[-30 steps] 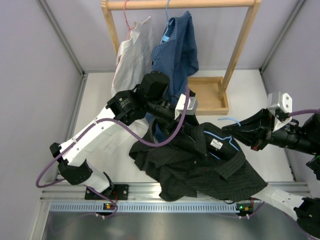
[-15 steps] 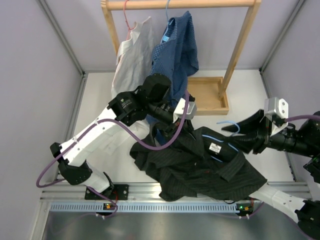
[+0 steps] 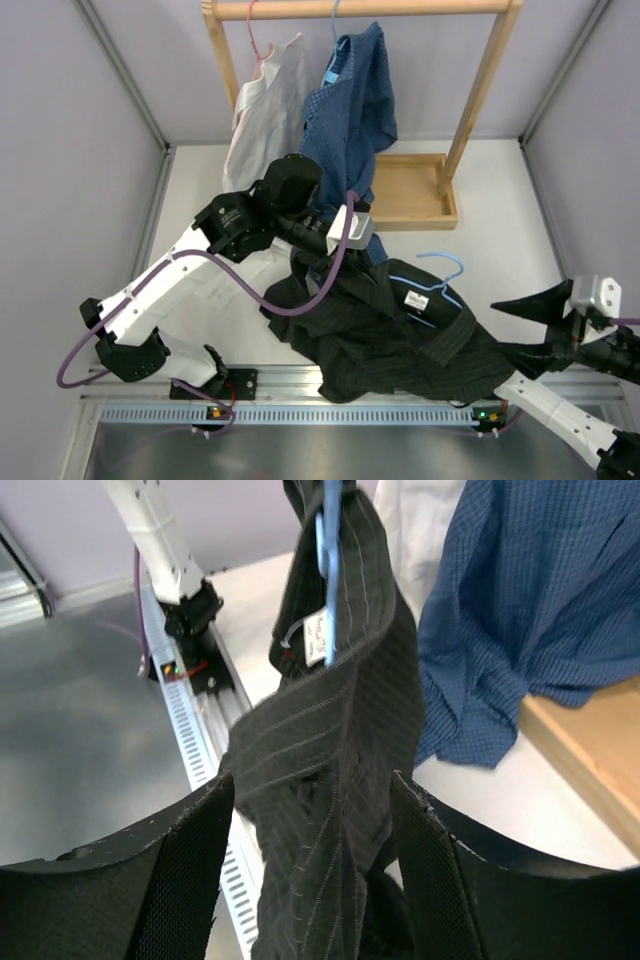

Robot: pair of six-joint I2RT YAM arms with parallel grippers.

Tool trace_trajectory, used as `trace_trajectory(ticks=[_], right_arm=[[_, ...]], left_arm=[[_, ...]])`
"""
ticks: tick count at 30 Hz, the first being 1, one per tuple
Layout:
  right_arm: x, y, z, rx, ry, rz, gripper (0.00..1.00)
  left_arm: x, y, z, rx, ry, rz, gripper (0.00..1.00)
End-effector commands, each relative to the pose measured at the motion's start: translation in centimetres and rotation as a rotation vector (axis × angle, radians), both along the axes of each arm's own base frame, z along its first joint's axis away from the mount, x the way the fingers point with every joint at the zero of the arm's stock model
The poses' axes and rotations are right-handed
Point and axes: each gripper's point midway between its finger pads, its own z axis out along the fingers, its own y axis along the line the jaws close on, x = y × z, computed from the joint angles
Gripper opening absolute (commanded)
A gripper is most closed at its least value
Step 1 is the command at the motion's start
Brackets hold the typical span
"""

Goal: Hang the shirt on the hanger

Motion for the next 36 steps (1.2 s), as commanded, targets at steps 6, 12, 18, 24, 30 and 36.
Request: trace_trajectory(ticks=[6, 12, 18, 24, 30, 36], right_arm=[[0.9, 4.2, -2.7, -0.106, 0.104, 0.190, 0.62], [2.2, 6.4, -2.1, -0.086, 0.078, 0.249, 0.24], [4.4, 4.7, -1.0, -0.052, 0.038, 0.056, 0.00], [9.1, 0.3, 2.6, 0.032, 0.016, -0.350, 0.00], [12.5, -4.4, 7.5, 0.056, -0.003, -0.685, 0.00], [14.8, -5.4, 14.1, 0.105, -0.074, -0.816, 0.00]], left_arm=[[-1.6, 0.7, 2.3, -0.090, -0.024, -0.085, 0.00], [-1.4, 0.4, 2.4, -0.089, -0.018, -0.085, 0.00], [0.2, 0.1, 3.7, -0.080, -0.028, 0.042, 0.04], [7.9, 1.9, 10.0, -0.221, -0.046, 0.644, 0.98], [12.6, 11.3, 14.4, -0.396, 0.008, 1.228, 0.98], [10.9, 17.4, 11.1, -0.410, 0.063, 1.386, 0.98]])
